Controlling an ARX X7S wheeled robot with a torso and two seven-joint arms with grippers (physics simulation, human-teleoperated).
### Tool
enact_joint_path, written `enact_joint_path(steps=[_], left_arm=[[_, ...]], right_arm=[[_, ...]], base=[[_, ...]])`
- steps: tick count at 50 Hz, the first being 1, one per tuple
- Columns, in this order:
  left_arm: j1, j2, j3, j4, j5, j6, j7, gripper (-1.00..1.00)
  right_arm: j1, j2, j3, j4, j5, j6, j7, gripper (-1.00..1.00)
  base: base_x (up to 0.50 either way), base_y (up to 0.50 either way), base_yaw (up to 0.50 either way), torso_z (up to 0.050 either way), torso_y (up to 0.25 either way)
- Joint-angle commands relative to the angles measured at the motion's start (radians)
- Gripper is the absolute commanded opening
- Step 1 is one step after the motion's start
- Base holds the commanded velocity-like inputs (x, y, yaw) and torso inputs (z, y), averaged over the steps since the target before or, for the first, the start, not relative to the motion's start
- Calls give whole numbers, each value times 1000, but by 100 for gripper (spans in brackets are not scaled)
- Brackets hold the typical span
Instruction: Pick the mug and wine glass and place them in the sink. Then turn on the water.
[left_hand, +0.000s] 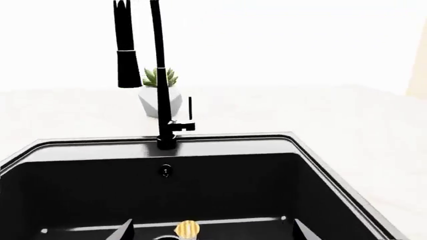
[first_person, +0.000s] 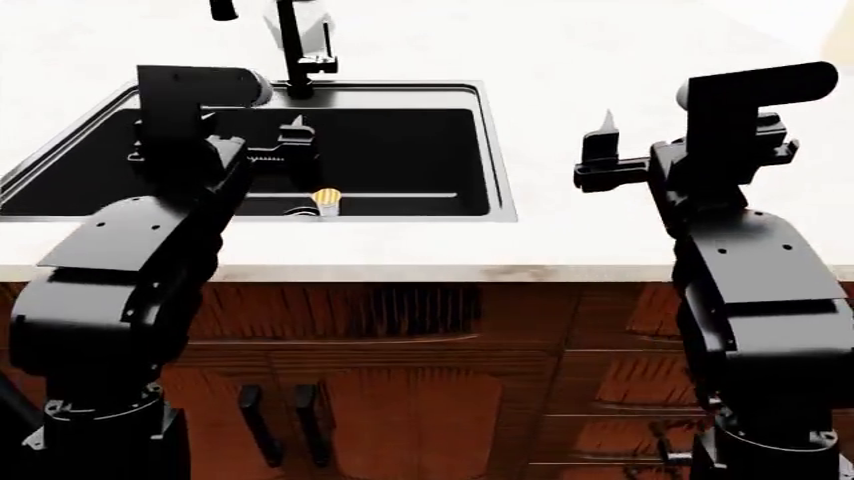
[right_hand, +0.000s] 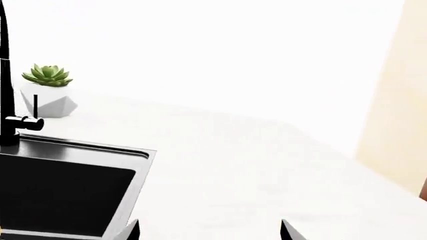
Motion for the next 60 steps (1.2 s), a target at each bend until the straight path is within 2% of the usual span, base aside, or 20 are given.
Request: enact_joint_path(steps=[1,32,60], left_arm=[[-41,5,7,-3,-17,-48,-6,100],[-36,-20,5,107,-45,-85,-21,100],[-39,-31,25,115,-55,-84,-22,100]], right_arm=[[66,34,19,-1,11,84,-10,100],[41,38,37,-74,34,123,-2,100],[24,40,43,-62,47,100,0,100]], base=[[0,-500,0,0,0],[0,-500,0,0,0],[0,-500,0,0,0]])
